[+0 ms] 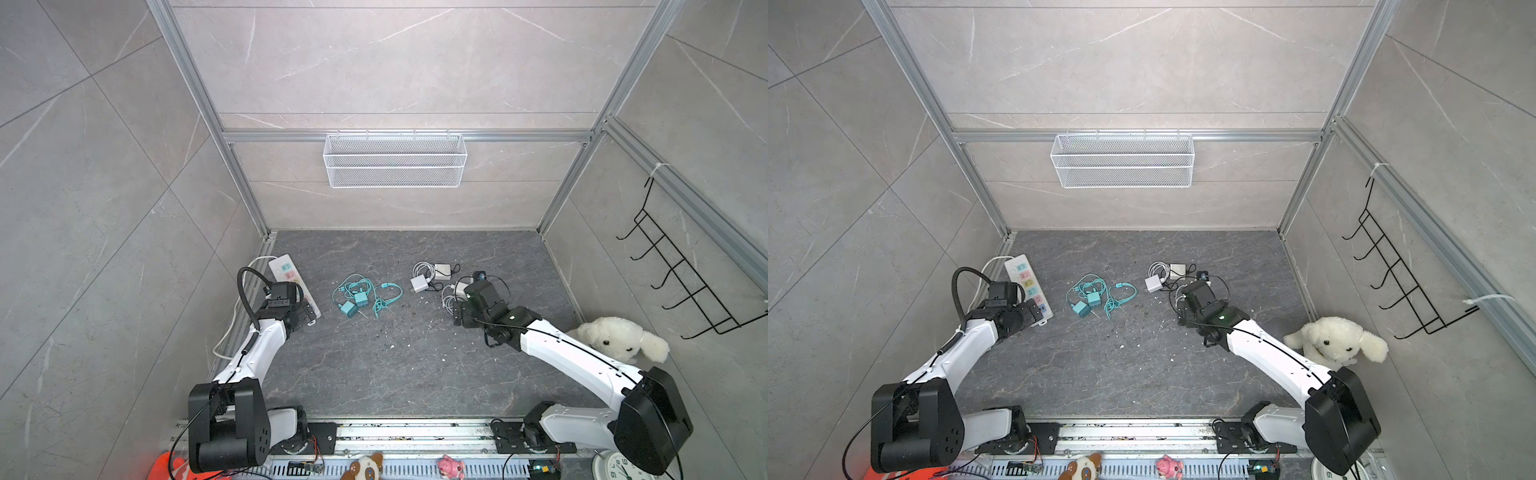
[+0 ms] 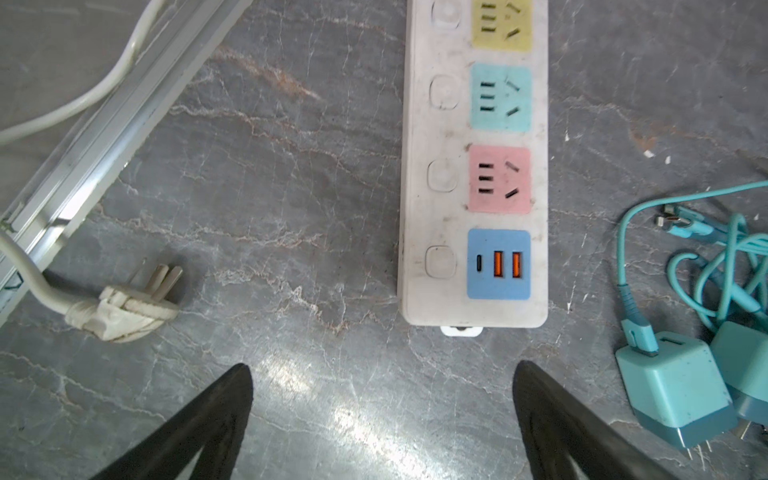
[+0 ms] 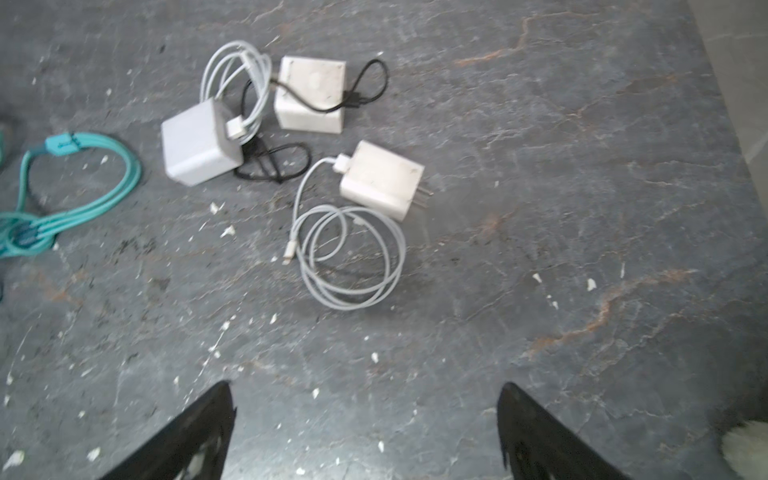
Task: Insert the plug
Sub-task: 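Grasp the white power strip with the left gripper while the right moves over chargers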
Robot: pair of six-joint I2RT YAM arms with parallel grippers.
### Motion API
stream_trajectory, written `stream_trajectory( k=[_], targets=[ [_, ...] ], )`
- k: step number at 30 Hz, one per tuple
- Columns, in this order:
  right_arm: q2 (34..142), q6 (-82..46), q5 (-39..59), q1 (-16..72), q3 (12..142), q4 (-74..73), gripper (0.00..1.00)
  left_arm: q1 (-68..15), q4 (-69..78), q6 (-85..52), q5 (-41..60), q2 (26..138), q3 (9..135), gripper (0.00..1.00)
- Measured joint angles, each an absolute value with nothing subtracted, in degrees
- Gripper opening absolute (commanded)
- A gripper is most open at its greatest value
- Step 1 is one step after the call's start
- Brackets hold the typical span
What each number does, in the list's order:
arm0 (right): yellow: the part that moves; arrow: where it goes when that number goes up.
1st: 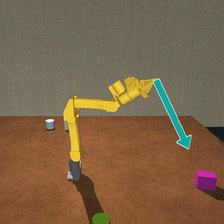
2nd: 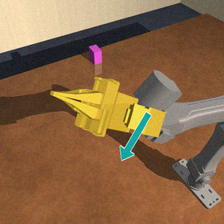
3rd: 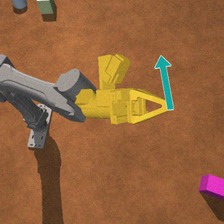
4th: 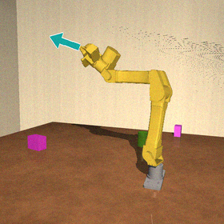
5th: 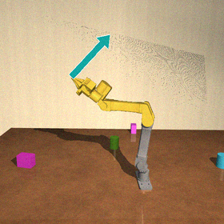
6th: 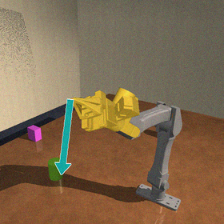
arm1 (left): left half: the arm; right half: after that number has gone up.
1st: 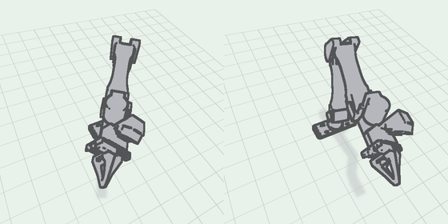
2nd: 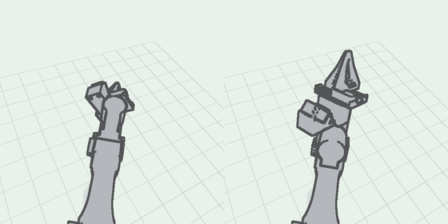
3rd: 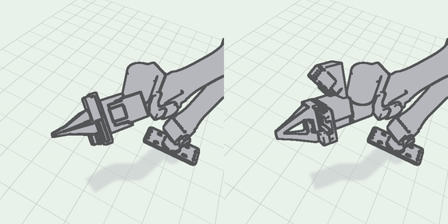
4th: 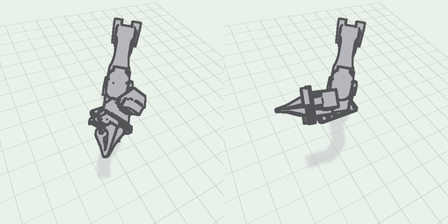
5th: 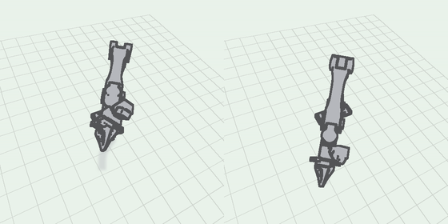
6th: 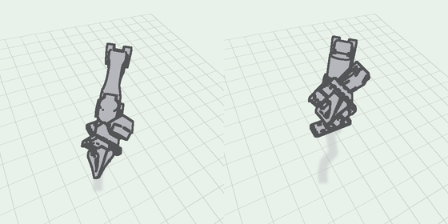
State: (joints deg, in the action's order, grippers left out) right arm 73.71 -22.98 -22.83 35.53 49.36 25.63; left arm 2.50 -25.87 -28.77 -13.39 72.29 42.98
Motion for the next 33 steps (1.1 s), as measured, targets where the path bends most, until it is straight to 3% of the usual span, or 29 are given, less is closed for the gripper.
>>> stream_trajectory(
  k=[9,20,33],
  targets=[
    [76.5,-24.3,-25.6,43.4,51.5,31.1,0.99,3.0,-26.7,-29.5,-12.1,80.2,49.2,1.00],
    [76.6,-22.7,-25.2,43.8,52.0,33.3,0.99,4.4,-25.2,-29.9,-8.3,98.4,62.1,1.00],
    [80.3,-19.5,-20.4,43.8,55.3,33.6,0.99,5.3,-25.5,-29.8,-5.4,106.1,67.7,1.00]
  ],
)
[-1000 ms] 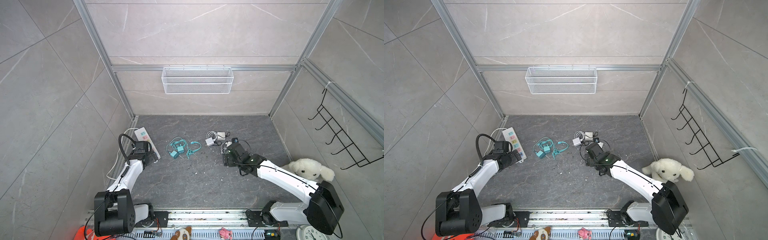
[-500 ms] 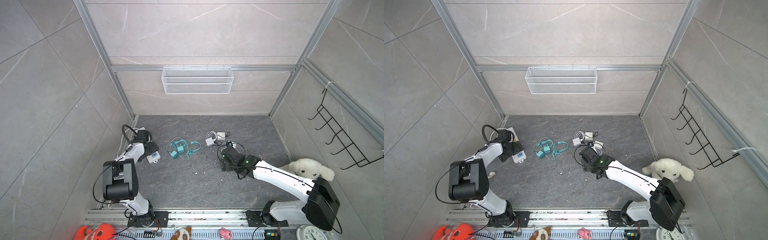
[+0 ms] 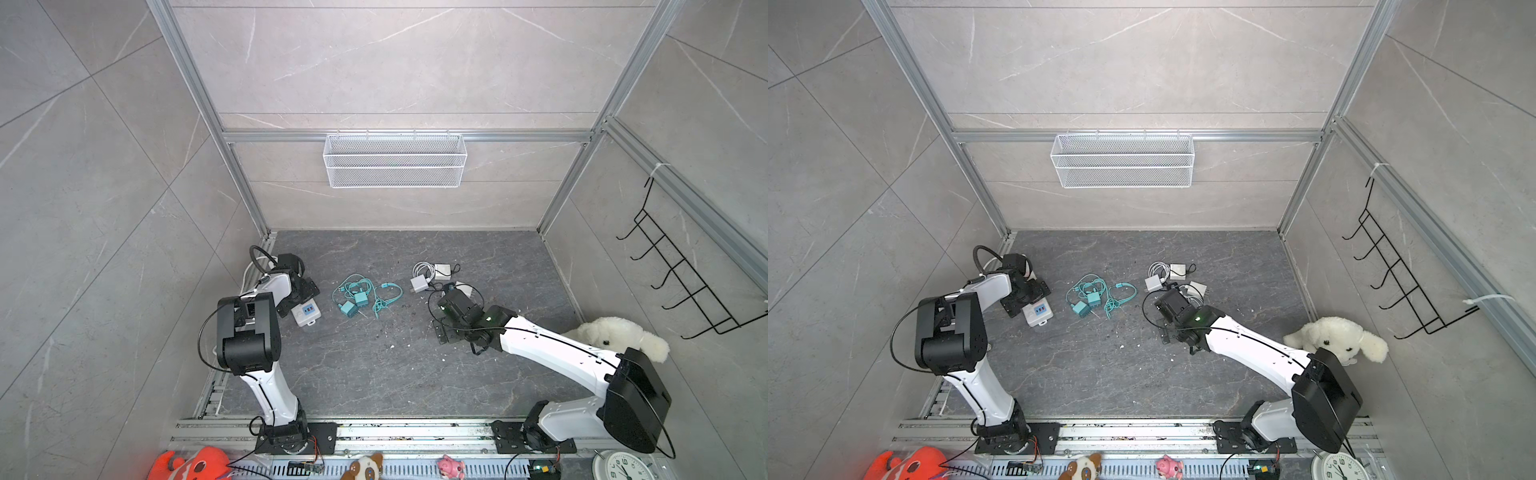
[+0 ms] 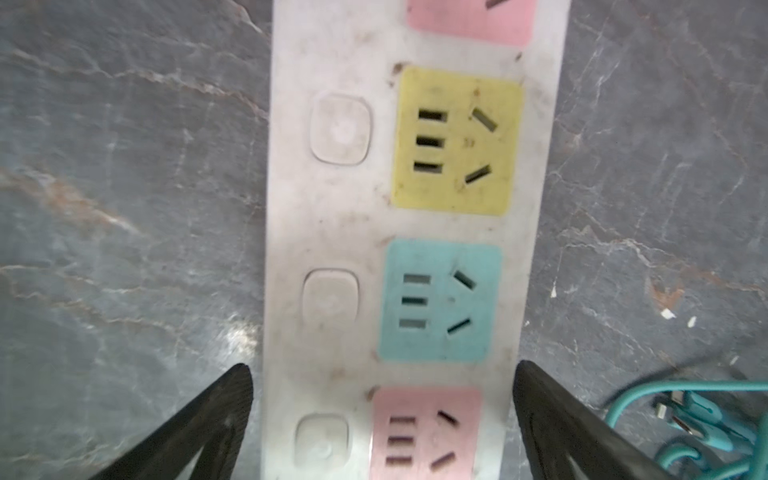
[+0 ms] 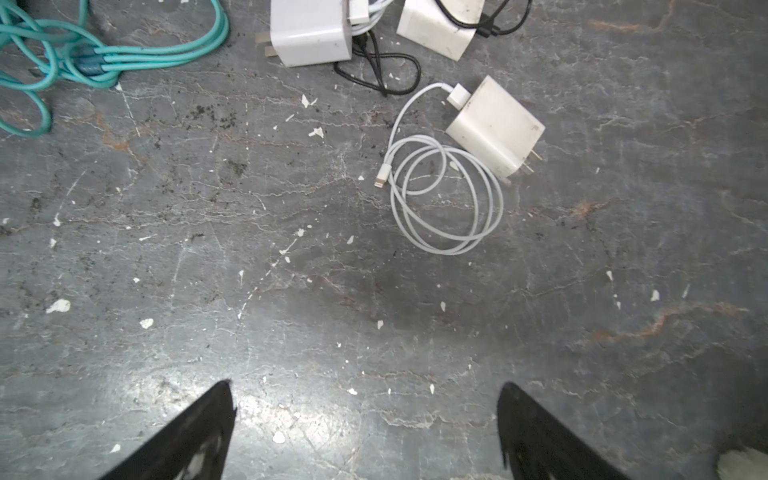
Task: Insert the plug
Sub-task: 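Grasp the white power strip with the left gripper while the right moves over chargers, then lift the power strip with the left gripper and carry it toward the robot's center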
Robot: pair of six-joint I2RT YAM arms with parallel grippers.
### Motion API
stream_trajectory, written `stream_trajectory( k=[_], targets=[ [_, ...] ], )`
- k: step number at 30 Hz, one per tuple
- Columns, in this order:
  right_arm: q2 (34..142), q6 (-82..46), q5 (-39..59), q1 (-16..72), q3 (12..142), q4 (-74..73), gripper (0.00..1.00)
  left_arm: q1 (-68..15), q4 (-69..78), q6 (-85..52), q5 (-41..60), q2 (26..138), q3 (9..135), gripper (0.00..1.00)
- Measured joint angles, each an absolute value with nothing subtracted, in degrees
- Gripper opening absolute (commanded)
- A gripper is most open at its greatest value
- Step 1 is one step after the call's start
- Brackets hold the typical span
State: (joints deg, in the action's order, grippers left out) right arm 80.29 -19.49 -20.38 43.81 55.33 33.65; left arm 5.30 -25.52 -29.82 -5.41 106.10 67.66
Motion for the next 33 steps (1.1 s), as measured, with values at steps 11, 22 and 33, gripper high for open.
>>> stream_trajectory(
  k=[11,22,33],
  targets=[
    [83.6,-19.3,-20.1,43.5,57.1,33.6,0.99,5.4,-26.8,-28.1,-3.9,106.9,67.6,0.83],
    [85.3,-19.3,-20.1,38.5,57.1,33.6,0.99,5.4,-25.2,-26.1,-2.8,105.2,65.3,0.55],
    [85.4,-19.3,-20.1,35.5,57.1,33.6,0.99,5.0,-27.9,-24.1,-0.7,97.1,58.8,0.50]
  ],
)
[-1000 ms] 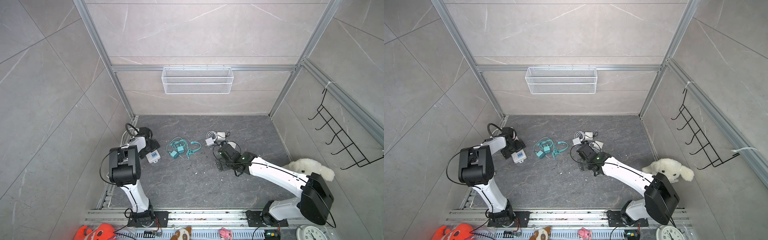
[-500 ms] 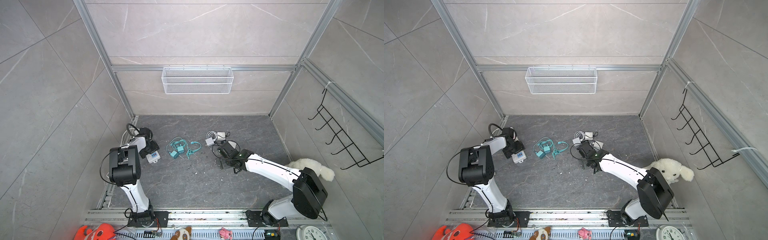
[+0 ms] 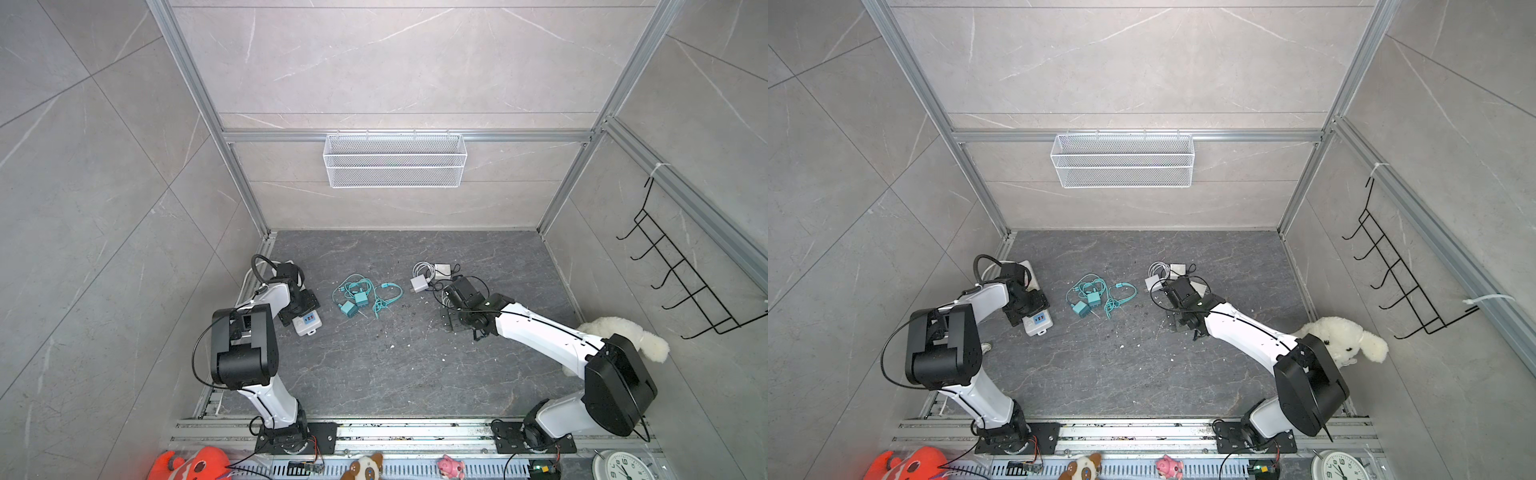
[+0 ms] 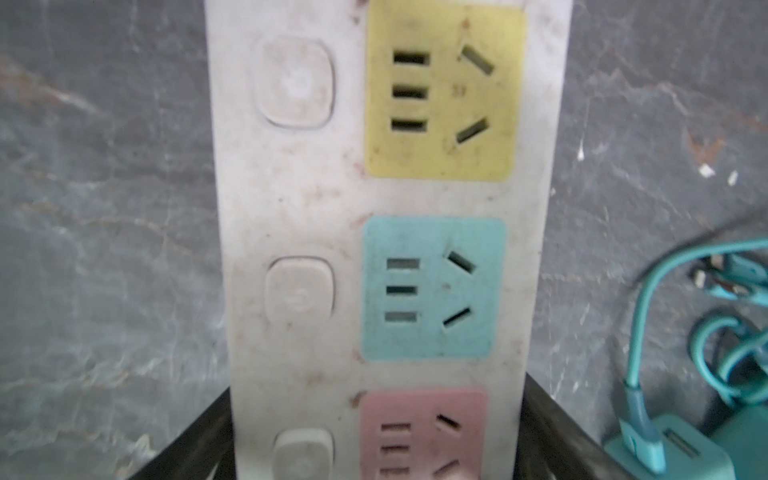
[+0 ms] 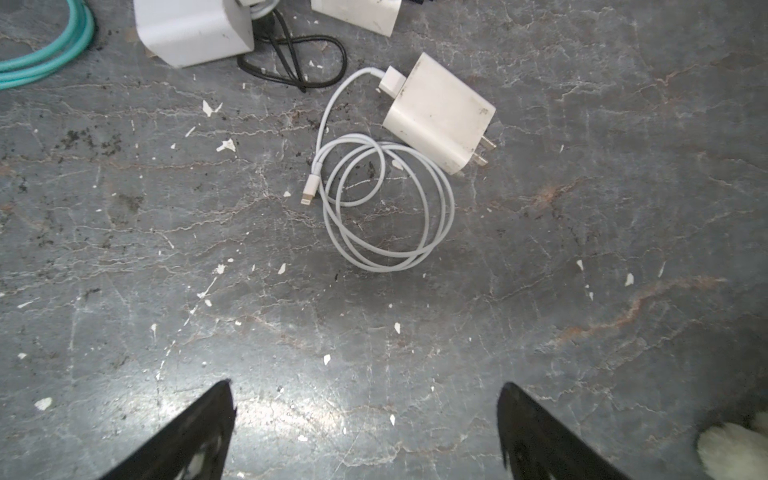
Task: Insert the plug
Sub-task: 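Lift the power strip with the left gripper and carry it toward the robot's center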
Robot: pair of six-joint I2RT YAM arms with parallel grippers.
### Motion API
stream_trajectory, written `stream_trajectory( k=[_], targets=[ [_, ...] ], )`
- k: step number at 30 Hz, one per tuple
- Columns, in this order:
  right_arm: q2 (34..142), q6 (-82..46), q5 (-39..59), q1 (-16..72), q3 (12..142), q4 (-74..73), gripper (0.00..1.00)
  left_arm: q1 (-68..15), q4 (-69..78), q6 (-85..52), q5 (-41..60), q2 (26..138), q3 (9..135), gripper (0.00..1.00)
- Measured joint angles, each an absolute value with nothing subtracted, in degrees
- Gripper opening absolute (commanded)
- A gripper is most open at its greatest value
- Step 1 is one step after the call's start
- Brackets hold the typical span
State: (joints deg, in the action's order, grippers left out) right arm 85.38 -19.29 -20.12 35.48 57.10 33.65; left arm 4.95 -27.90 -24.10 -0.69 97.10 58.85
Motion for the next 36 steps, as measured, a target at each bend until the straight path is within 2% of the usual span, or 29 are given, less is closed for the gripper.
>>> stream_trajectory(
  k=[6,21,29,36],
  targets=[
    [85.8,-19.2,-20.1,34.8,57.1,33.7,0.99,1.8,-30.7,-23.9,-0.5,90.7,57.5,0.49],
    [85.7,-19.2,-20.1,33.3,57.1,34.0,0.99,-14.6,-34.9,-27.8,-2.1,75.2,52.7,0.46],
    [84.6,-19.3,-20.1,32.5,57.1,35.2,0.99,-30.6,-35.5,-34.7,-5.7,71.1,49.3,0.44],
    [83.2,-19.3,-20.1,29.5,56.5,36.0,0.99,-43.9,-34.7,-36.3,-8.8,73.7,49.1,0.44]
  ],
)
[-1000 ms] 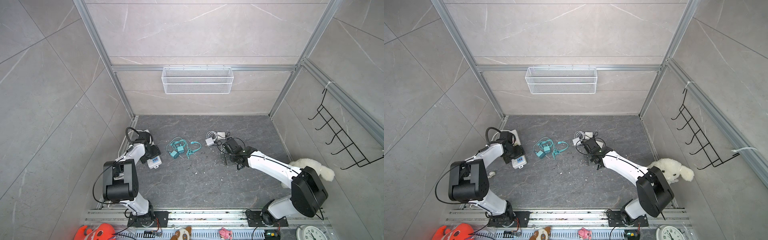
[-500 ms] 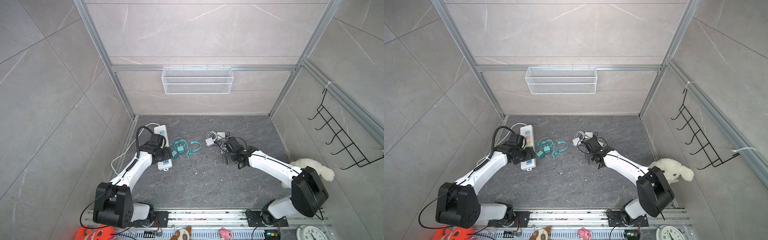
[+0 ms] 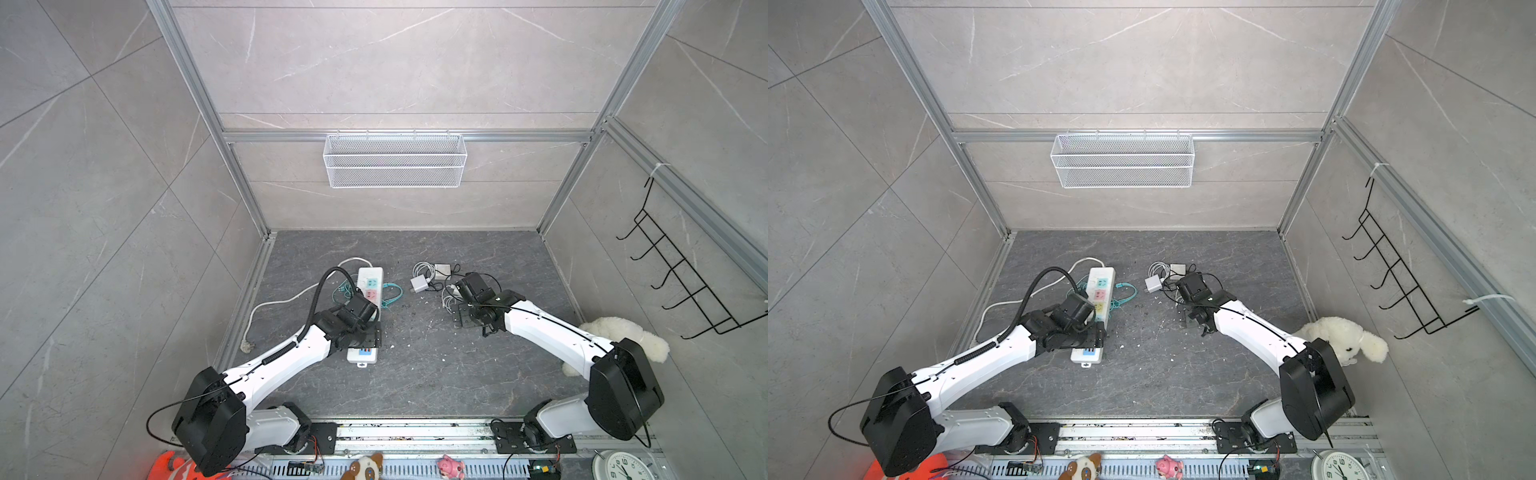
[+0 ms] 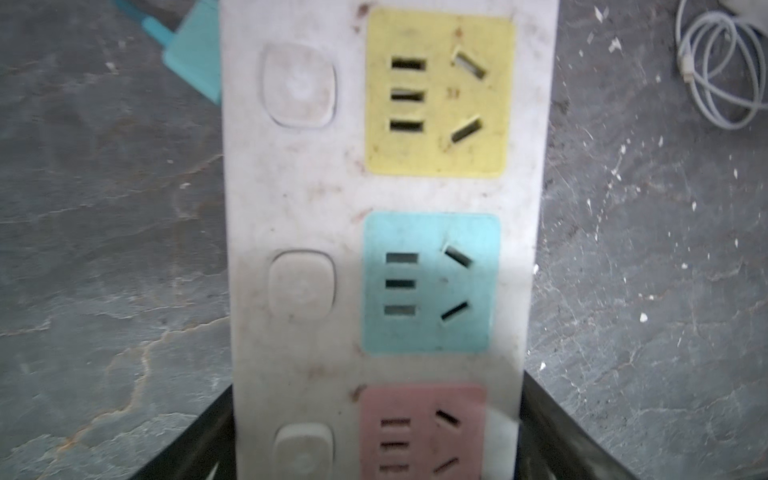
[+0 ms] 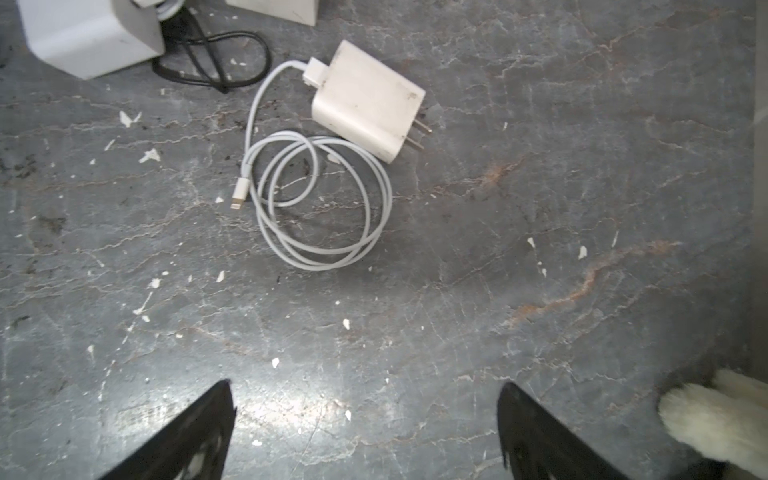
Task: Insert the plug
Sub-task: 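Lift the power strip with the left gripper and carry it toward the robot's center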
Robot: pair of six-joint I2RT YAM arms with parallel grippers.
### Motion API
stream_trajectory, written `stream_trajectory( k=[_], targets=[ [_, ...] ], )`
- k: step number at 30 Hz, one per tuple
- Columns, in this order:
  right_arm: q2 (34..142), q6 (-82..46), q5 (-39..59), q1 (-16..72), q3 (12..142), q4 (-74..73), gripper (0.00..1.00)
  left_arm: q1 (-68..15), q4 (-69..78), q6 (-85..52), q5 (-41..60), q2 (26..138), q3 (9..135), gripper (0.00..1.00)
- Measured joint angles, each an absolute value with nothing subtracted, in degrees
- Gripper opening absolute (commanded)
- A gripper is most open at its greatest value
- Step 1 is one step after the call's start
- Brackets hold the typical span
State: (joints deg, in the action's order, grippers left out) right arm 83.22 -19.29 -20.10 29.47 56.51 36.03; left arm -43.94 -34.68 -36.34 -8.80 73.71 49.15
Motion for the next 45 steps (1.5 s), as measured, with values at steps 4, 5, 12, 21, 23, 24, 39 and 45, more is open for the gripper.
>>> stream_trajectory(
  k=[4,5,12,21,23,24,39,45],
  targets=[
    [82.7,-19.3,-20.0,27.4,55.5,36.2,0.99,-50.5,-34.5,-34.7,-11.6,79.3,50.9,0.44],
    [82.7,-19.3,-19.9,26.9,55.2,36.2,0.99,-51.9,-34.4,-33.9,-12.1,80.9,51.7,0.44],
    [80.8,-19.3,-19.0,23.3,53.5,36.4,0.99,-57.1,-31.8,-24.8,-13.1,88.6,55.5,0.45],
    [79.1,-19.9,-18.8,19.6,51.3,36.4,0.99,-61.2,-23.7,-15.2,-13.2,82.5,49.4,0.46],
    [78.8,-20.0,-18.7,19.0,51.1,36.4,0.99,-61.9,-22.0,-13.5,-12.8,78.9,46.9,0.46],
    [78.7,-20.1,-18.6,18.8,51.1,36.4,0.99,-62.2,-21.3,-12.4,-12.3,77.2,45.8,0.47],
    [73.4,-21.0,-18.7,15.1,50.9,38.0,0.99,-65.1,-14.5,3.2,-4.3,78.6,42.1,0.54],
    [73.3,-21.1,-18.6,14.7,50.8,37.9,0.99,-65.3,-15.1,7.8,-2.8,81.1,42.1,0.58]
  ],
)
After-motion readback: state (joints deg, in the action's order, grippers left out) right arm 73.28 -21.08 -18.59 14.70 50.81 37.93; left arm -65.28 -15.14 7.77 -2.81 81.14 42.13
